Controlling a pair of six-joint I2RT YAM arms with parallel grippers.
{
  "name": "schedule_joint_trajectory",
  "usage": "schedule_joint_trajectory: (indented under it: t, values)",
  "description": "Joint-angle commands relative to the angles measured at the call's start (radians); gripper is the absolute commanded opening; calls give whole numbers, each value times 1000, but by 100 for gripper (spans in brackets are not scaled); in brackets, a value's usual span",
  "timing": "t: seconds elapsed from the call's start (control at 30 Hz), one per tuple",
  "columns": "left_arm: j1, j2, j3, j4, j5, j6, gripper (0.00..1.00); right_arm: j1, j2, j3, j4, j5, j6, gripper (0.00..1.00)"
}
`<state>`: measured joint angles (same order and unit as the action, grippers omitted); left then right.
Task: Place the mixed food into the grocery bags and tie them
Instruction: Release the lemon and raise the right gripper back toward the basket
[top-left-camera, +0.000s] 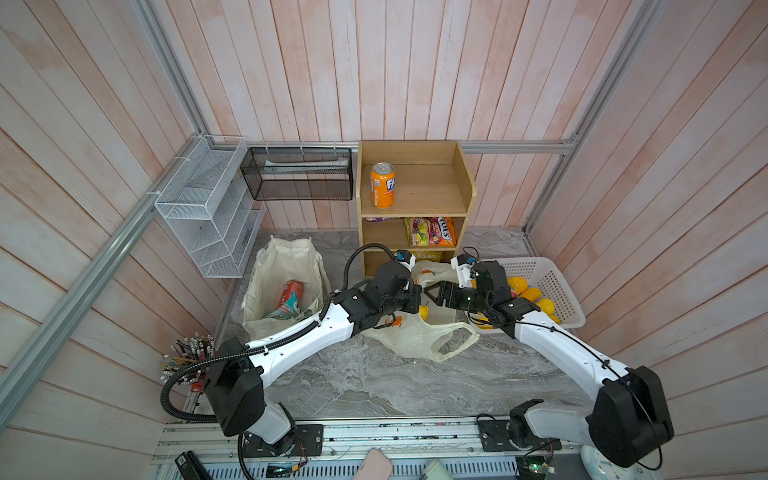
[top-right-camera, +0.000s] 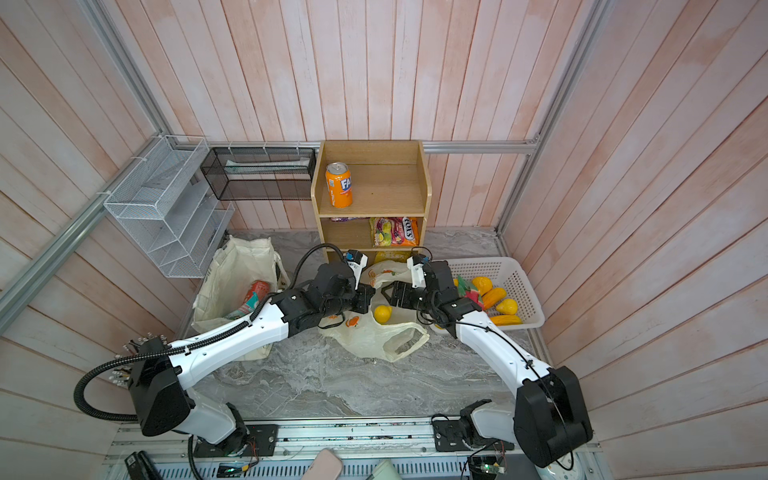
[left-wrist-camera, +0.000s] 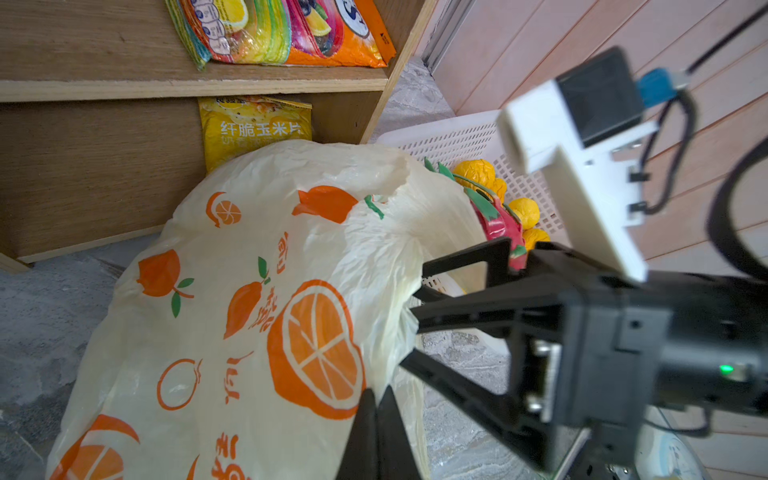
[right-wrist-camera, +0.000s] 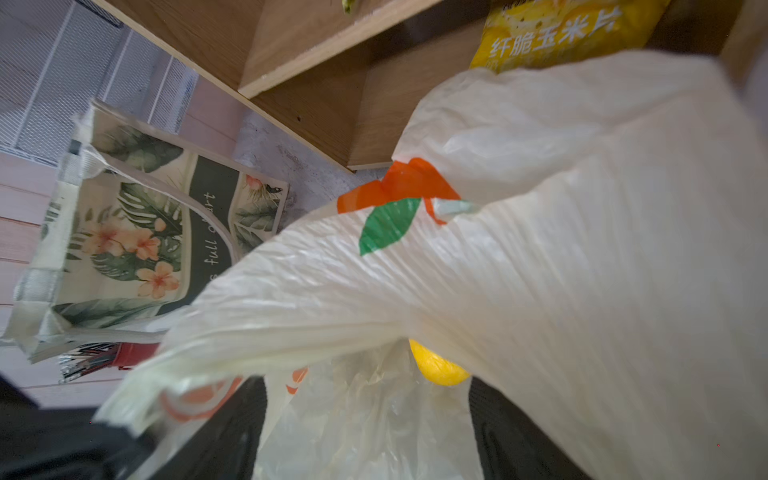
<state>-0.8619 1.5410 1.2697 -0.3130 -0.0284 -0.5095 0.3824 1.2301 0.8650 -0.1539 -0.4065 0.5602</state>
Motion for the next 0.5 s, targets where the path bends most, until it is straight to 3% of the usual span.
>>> schedule_joint_trajectory:
  t: [0.0,0.13,0.23,0.37,0.47]
  values:
    - [9,-2,-23,28,-28,-18,0,-86,-108,28,-96,-68,-8,76]
    - [9,-13,-36,38,-28,-17,0,-242,-223,31,-178,-107,-8,76]
    - [11,-24,-44,47,-28,-8,0,-380,-254,54,-236,-69,-24,76]
    - [12,-29,-47,57,-21,5,0,-576,-199,85,-276,-23,-29,76]
    - [12,-33,-50,65,-16,14,0,-650,-94,129,-290,55,-36,77]
